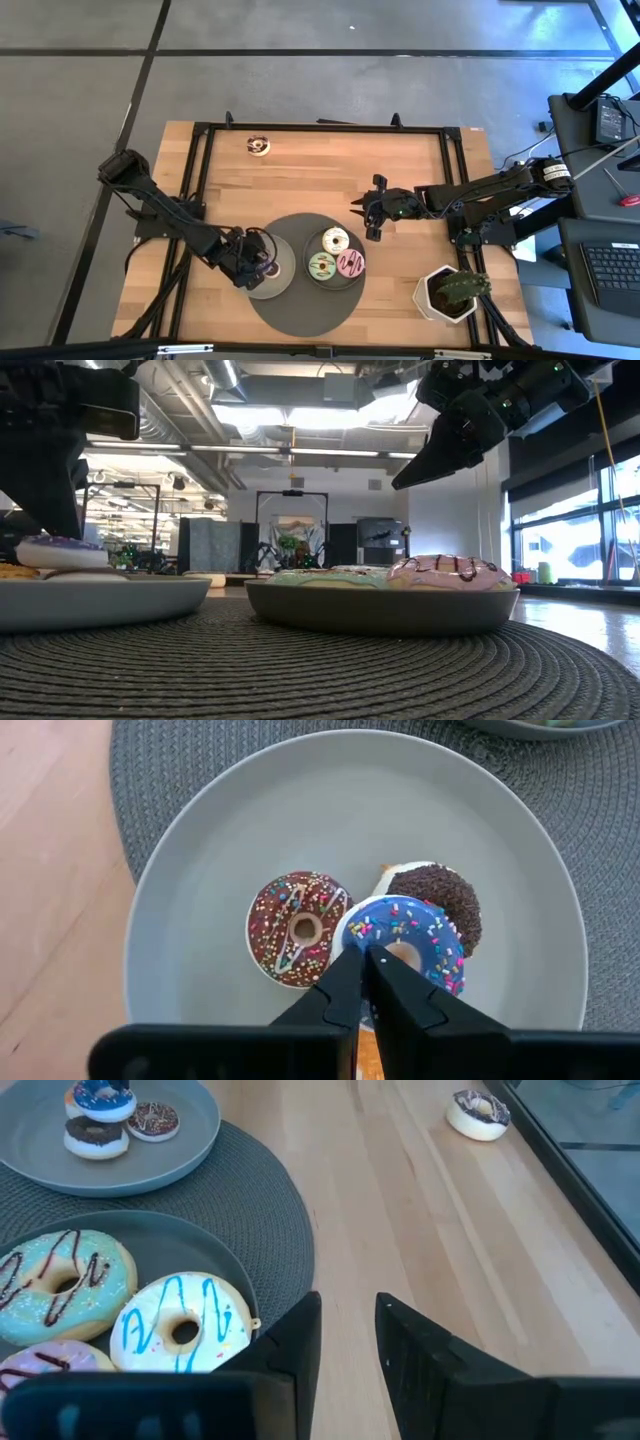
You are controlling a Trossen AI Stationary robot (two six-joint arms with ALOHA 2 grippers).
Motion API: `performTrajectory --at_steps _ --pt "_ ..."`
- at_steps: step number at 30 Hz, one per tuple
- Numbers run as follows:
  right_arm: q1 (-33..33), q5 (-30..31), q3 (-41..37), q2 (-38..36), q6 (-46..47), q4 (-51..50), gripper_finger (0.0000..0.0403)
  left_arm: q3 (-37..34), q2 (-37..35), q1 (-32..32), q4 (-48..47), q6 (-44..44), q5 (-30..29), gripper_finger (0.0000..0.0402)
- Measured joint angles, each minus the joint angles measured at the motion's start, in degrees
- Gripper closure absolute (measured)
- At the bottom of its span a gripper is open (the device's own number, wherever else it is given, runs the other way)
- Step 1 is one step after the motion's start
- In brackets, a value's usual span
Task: Pick & Place donuts
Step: Put the small blue donut on the gray plate, then put the big black donut on the black plate
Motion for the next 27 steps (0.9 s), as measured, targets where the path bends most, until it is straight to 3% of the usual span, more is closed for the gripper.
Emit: performTrajectory --at_steps 10,20,27 --pt "0.0 0.0 0.0 0.0 -0.23 -0.02 0.0302 0.0 0.0 0.07 0.05 1.99 0.26 0.0362" --pt "0.0 0.0 0.0 0.0 -0.25 -0.04 0.0302 0.0 -0.4 0.16 0.07 1.67 0.31 0.0294" --pt "0.0 0.0 0.0 0.0 -0.47 -0.04 0.0302 0.0 -6.57 2.42 -0.1 4.37 -0.61 0.0272"
